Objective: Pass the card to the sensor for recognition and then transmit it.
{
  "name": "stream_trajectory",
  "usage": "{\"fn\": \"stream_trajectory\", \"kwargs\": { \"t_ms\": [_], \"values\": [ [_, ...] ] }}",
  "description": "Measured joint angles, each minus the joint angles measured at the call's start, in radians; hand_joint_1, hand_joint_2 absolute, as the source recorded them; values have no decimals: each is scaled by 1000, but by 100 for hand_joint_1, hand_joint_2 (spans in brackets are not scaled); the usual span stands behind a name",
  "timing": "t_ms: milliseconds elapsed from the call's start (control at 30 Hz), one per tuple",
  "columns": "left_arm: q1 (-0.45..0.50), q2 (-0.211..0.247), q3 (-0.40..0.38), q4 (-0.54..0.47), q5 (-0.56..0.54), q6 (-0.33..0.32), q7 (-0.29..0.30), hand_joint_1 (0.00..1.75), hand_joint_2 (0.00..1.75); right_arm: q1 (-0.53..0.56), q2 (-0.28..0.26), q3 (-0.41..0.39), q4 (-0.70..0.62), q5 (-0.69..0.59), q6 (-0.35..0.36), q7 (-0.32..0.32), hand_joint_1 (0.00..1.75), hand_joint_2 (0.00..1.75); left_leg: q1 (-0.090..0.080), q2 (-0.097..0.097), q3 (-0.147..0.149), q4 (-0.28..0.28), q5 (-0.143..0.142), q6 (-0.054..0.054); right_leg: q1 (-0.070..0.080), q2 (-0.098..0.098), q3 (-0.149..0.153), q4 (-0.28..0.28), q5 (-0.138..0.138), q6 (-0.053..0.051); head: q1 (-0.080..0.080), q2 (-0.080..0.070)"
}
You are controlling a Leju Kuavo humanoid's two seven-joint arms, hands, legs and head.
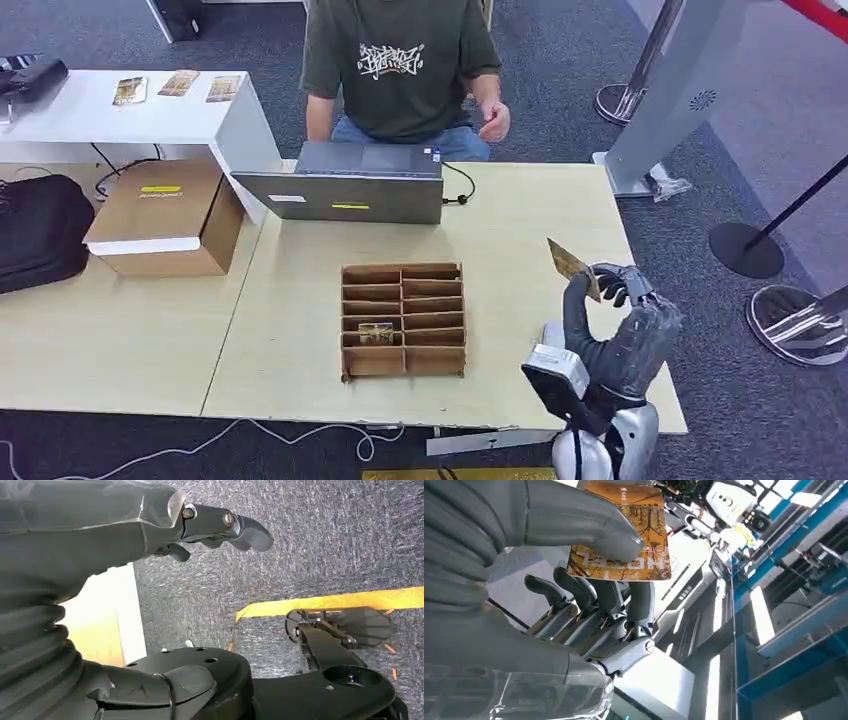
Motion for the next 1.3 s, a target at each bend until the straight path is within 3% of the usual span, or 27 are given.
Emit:
{"fn": "stream_trajectory", "kwargs": {
  "t_ms": [400,567,933,1133,1200,1300],
  "values": [
    [-3,-5,0,0,-13,4,9,0,175,-13,5,-33,7,-49,0,-29,175,175,0,0,0,0,0,0,0,0,0,0,0,0,0,0],
    [-9,-7,-9,0,-33,3,20,0,175,-138,10,-34,66,25,0,7,175,175,0,1,0,0,2,0,0,1,0,0,1,0,0,0],
    [-32,-14,-61,0,-75,-9,58,0,175,-491,87,-19,342,269,2,236,175,175,0,0,0,0,5,-1,0,1,0,1,3,-1,-1,0],
    [-36,-27,-95,0,-93,-18,63,0,175,-655,98,12,548,589,1,370,175,175,0,0,0,0,5,-1,0,1,0,1,3,-1,0,0],
    [-37,-28,-105,0,-98,-21,69,0,175,-707,98,32,623,679,1,439,175,175,0,0,0,0,5,-1,0,1,0,1,3,-1,-1,0],
    [-39,-31,-120,0,-104,-26,74,0,175,-780,95,99,737,683,0,563,175,175,0,0,0,0,5,-1,0,1,-1,1,3,-1,0,0]
  ]
}}
